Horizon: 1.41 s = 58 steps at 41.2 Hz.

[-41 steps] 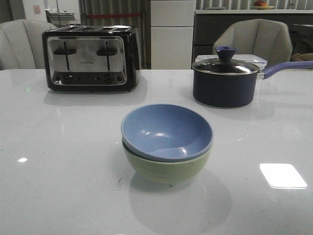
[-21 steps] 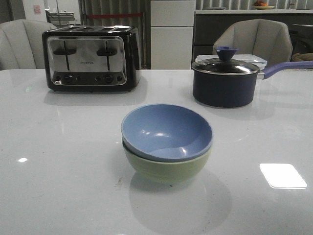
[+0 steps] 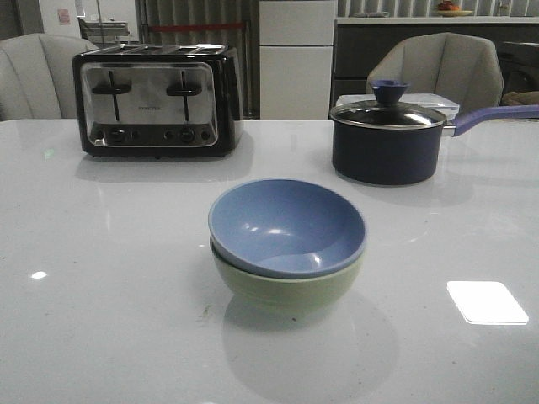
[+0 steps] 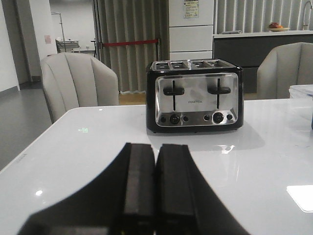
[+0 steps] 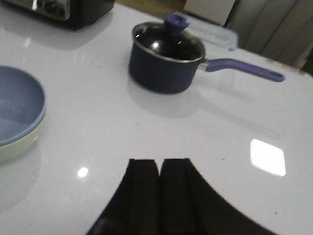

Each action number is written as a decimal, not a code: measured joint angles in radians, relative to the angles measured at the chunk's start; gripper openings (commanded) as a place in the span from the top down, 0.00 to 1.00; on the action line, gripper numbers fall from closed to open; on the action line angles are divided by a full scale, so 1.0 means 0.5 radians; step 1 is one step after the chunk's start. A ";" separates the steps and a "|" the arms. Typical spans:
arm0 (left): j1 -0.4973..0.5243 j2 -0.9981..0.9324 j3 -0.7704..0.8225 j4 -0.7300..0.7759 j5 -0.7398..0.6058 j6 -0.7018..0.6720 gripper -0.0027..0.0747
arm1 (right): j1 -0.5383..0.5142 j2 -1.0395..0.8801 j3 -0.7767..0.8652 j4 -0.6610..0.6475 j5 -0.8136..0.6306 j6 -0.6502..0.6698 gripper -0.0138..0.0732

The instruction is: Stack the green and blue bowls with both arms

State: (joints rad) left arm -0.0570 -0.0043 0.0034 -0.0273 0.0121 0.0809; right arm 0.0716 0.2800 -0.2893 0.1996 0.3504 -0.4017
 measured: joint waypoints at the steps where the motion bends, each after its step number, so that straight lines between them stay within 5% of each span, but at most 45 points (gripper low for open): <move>1: 0.000 0.000 0.000 0.000 0.000 0.000 0.85 | -0.021 -0.070 0.048 0.000 -0.061 0.000 0.78; 14: 0.000 0.000 0.000 0.000 0.000 0.000 0.85 | -0.070 -0.569 0.609 0.000 -0.537 0.000 0.78; 35: 0.000 0.000 0.000 0.000 0.000 0.000 0.85 | -0.058 -0.579 0.634 0.000 -0.591 0.004 0.77; 46: 0.000 0.000 0.000 0.000 0.000 0.000 0.85 | -0.058 -0.579 0.634 -0.325 -0.776 0.730 0.77; 58: 0.000 0.000 0.000 0.000 0.000 0.000 0.85 | -0.083 -0.579 0.638 -0.399 -0.593 0.888 0.77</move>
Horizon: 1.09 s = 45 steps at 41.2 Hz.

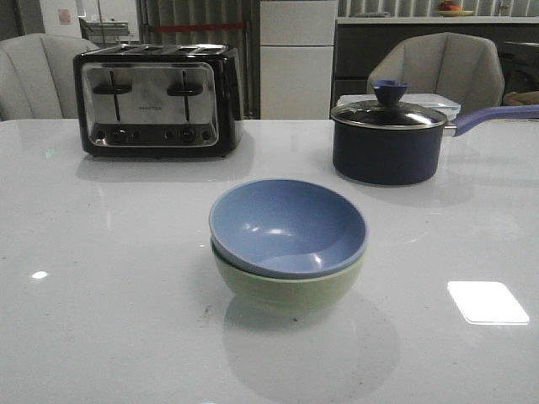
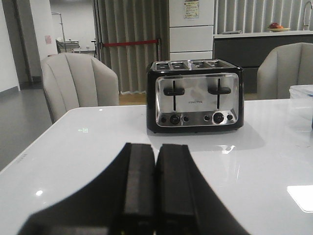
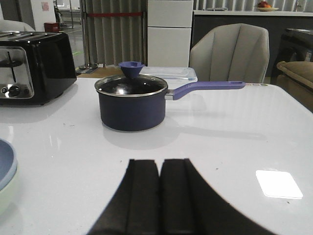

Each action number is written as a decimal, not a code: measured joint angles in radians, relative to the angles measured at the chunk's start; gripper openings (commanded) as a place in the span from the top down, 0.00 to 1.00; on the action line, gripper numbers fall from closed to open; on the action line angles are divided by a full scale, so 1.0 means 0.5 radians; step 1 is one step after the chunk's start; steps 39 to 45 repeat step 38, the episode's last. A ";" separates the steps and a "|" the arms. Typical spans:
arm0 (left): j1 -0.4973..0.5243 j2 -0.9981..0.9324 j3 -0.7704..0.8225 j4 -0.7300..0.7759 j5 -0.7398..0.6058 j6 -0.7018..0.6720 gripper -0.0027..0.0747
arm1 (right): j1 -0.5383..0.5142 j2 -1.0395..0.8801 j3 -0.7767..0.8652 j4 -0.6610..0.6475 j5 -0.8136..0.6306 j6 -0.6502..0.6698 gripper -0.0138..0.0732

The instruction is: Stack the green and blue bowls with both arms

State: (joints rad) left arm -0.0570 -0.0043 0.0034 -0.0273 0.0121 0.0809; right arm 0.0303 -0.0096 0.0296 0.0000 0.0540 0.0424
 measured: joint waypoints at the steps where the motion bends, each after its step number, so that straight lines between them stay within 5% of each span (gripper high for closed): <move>1: 0.000 0.000 0.000 0.000 0.000 0.000 0.85 | -0.003 0.000 0.000 0.000 0.005 0.000 0.77; 45: 0.000 0.000 0.000 0.000 0.000 0.000 0.85 | -0.008 0.000 0.000 -0.052 0.027 0.005 0.77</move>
